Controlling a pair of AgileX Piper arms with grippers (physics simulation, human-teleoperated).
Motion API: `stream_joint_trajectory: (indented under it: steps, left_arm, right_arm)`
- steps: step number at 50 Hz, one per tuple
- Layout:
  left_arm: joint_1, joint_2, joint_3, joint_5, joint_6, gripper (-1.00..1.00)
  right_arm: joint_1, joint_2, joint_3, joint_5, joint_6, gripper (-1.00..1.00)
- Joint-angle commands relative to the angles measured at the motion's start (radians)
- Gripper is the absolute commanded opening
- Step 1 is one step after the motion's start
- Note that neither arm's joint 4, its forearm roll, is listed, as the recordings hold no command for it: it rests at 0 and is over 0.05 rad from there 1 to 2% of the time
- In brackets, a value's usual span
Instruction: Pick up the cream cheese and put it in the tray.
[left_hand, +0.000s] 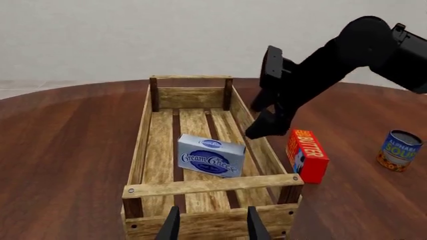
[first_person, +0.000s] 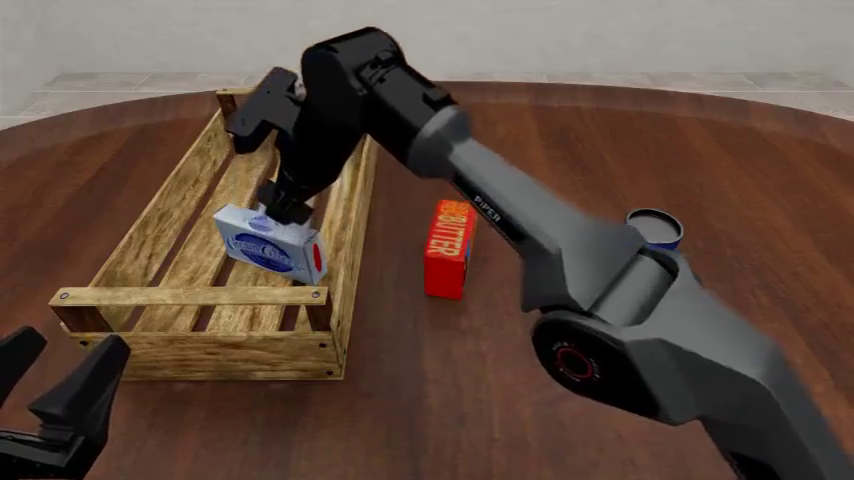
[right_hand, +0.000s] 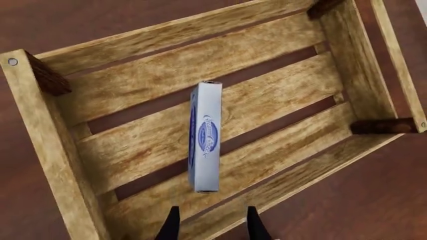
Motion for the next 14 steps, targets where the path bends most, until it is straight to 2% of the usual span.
stream_joint_trajectory:
  steps: [1, 3, 6, 11, 14]
  left_arm:
    - [-0.002, -0.006, 0.000, 0.007, 0.006, 1.00]
    - [-0.005, -0.009, 0.000, 0.010, 0.008, 1.00]
    - [-0.008, -0.011, 0.000, 0.013, 0.011, 1.00]
    - [-0.008, -0.009, 0.000, 0.012, 0.013, 1.00]
    - [-0.010, -0.008, 0.000, 0.012, 0.014, 1.00]
  right_arm:
    - [0.006, -0.086, 0.062, 0.000, -0.029, 1.00]
    - [0.010, -0.121, 0.098, -0.011, -0.032, 1.00]
    - [0.011, -0.235, 0.290, -0.102, -0.046, 1.00]
    - [0.005, -0.391, 0.535, -0.215, -0.070, 1.00]
    - [0.004, -0.440, 0.592, -0.245, -0.070, 1.00]
